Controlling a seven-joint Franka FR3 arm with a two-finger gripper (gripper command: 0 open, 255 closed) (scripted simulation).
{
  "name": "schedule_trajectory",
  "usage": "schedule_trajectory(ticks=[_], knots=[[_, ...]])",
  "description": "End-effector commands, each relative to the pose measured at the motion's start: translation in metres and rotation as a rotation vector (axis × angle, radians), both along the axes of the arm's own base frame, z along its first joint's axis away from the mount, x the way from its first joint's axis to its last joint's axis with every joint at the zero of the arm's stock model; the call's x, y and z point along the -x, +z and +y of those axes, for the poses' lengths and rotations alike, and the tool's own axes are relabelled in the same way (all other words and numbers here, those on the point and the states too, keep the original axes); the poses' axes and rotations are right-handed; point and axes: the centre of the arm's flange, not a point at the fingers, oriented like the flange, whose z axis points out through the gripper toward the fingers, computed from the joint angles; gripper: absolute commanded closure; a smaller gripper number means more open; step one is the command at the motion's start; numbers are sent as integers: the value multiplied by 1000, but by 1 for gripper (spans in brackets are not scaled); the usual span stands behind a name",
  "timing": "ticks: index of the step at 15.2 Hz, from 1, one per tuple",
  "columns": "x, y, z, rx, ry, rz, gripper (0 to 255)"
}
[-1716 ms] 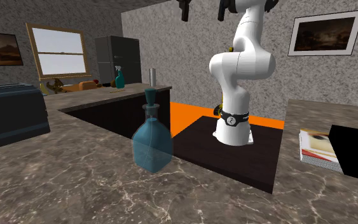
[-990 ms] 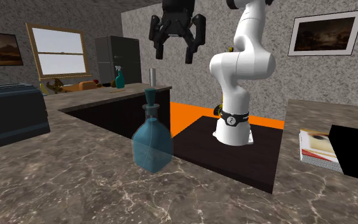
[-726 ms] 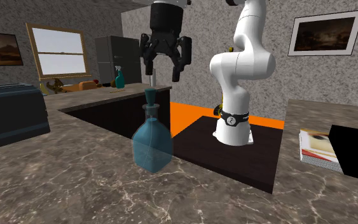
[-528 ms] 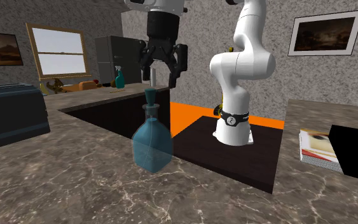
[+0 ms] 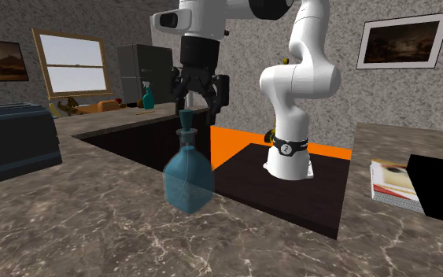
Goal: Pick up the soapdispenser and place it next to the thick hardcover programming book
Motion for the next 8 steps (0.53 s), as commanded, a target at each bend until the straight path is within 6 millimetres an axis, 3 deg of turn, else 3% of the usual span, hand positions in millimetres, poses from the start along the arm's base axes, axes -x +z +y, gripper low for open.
schedule_trajectory(ticks=[1, 5, 6, 8], knots=[[0, -1, 0, 0, 0, 0, 0], [0, -1, 0, 0, 0, 0, 0], [0, -1, 0, 0, 0, 0, 255], [0, -1, 0, 0, 0, 0, 255]])
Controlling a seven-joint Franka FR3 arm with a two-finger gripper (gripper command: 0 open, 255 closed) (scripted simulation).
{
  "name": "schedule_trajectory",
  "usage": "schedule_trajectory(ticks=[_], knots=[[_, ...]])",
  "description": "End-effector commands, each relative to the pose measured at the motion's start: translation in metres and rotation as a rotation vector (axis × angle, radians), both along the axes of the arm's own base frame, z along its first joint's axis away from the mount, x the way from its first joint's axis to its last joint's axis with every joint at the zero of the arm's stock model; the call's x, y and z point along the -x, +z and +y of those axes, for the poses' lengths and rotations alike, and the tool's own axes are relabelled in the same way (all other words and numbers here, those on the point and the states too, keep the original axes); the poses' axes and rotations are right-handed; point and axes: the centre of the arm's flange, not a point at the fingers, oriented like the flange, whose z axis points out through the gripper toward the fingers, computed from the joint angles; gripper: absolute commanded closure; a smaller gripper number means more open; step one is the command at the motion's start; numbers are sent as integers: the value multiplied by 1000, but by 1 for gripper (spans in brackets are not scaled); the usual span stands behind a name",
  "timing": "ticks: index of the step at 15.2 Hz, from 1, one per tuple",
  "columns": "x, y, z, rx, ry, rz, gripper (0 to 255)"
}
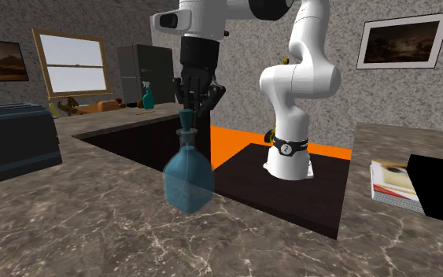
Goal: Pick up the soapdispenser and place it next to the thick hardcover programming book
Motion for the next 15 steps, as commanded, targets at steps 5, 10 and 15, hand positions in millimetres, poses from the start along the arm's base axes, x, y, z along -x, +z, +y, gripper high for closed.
schedule_trajectory(ticks=[5, 10, 15], knots=[[0, 0, 0, 0, 0, 0, 255], [0, 16, 0, 0, 0, 0, 255], [0, 42, 0, 0, 0, 0, 255]])
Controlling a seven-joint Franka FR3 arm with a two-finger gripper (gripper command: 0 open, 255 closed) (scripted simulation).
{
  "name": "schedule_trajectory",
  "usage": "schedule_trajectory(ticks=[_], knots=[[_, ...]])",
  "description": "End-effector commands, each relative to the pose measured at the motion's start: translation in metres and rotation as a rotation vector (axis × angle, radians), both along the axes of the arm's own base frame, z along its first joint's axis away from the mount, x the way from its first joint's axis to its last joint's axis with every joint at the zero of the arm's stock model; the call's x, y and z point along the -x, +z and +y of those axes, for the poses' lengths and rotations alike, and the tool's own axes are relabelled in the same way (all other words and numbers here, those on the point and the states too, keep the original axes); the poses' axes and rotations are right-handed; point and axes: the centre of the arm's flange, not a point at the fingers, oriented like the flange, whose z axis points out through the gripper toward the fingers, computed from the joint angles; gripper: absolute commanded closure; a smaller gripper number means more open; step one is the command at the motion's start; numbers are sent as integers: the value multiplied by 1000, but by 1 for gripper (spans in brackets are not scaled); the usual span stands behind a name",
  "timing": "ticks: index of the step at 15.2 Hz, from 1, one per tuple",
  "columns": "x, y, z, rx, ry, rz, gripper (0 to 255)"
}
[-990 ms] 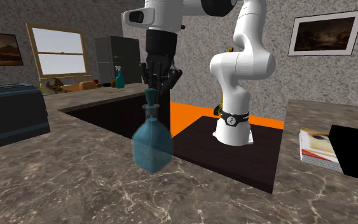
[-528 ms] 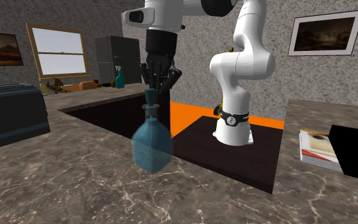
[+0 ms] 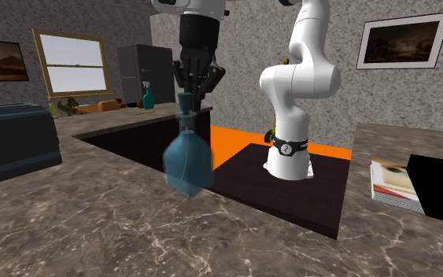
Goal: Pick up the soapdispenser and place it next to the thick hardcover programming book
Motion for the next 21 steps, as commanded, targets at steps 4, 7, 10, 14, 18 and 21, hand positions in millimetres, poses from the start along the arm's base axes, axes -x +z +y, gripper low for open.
schedule_trajectory(ticks=[4, 7, 10, 14, 18, 21], knots=[[-1, 27, 0, 0, 0, 0, 255], [-1, 43, 0, 0, 0, 0, 255], [-1, 59, 0, 0, 0, 0, 255], [-1, 80, 0, 0, 0, 0, 255], [-1, 101, 0, 0, 0, 0, 255], [-1, 117, 0, 0, 0, 0, 255]])
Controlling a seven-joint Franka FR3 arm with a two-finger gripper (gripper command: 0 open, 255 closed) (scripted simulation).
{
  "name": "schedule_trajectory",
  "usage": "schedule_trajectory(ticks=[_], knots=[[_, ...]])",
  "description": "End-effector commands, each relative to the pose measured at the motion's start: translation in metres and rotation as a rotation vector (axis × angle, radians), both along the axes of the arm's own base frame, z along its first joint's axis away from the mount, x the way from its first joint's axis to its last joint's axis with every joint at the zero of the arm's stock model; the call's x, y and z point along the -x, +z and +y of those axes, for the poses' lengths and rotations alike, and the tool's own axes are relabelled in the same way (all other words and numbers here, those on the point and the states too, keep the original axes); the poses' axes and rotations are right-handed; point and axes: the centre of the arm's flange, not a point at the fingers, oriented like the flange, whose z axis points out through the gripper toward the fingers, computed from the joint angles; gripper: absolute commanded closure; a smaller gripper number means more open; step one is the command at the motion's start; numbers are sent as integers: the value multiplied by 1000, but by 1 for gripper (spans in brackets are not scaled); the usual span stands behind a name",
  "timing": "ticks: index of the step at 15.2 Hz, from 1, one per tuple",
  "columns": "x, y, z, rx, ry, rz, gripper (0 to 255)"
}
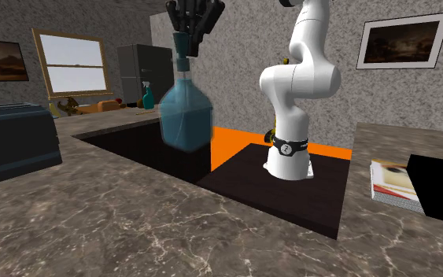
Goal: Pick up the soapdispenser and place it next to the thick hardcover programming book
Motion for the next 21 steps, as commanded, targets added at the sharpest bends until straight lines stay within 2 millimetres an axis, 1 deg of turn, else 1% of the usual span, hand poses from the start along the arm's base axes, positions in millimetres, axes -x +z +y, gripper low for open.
schedule_trajectory(ticks=[1, 21], knots=[[1, 12, 1, 0, 0, 0, 255], [1, 118, 1, 0, 0, 0, 255]])
